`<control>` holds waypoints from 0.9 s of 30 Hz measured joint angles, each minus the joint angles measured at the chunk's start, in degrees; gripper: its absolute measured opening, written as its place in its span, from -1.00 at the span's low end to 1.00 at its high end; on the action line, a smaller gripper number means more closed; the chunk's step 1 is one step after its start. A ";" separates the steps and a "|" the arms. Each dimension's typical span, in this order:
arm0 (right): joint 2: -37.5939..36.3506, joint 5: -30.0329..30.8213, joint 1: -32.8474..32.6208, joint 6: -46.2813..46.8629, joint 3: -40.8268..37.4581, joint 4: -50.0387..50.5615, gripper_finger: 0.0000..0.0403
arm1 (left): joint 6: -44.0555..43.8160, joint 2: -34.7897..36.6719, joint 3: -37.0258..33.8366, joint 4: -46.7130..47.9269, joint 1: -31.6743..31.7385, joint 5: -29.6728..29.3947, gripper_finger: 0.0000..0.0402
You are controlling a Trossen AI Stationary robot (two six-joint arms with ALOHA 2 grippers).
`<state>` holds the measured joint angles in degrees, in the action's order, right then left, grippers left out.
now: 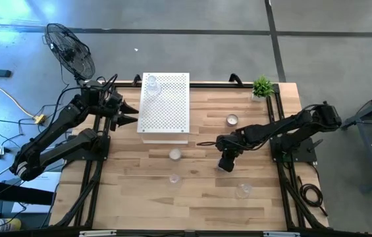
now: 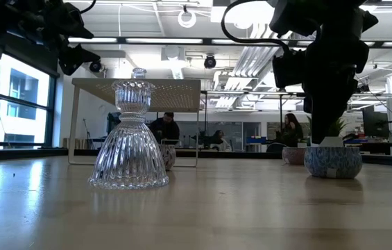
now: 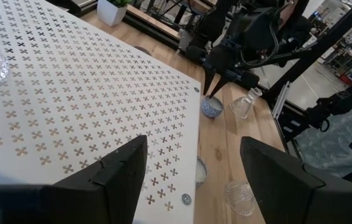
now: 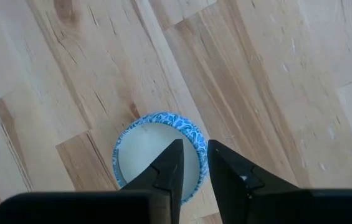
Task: Pick & Place candle stick holders
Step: Put the blue candle on the shelf
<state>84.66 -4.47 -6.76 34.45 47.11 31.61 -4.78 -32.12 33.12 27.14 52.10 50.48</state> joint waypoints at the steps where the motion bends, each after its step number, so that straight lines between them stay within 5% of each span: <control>1: 0.00 -0.02 0.00 -0.11 0.00 -0.02 -0.67 | 0.00 0.00 0.00 0.00 0.00 0.00 0.26; 27: 0.00 0.13 -2.03 1.55 -0.02 0.77 -0.67 | 0.00 0.00 0.00 0.00 0.00 0.02 0.26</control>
<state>84.66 -4.34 -8.80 36.00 47.09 32.39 -4.78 -32.12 33.12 27.14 52.10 50.50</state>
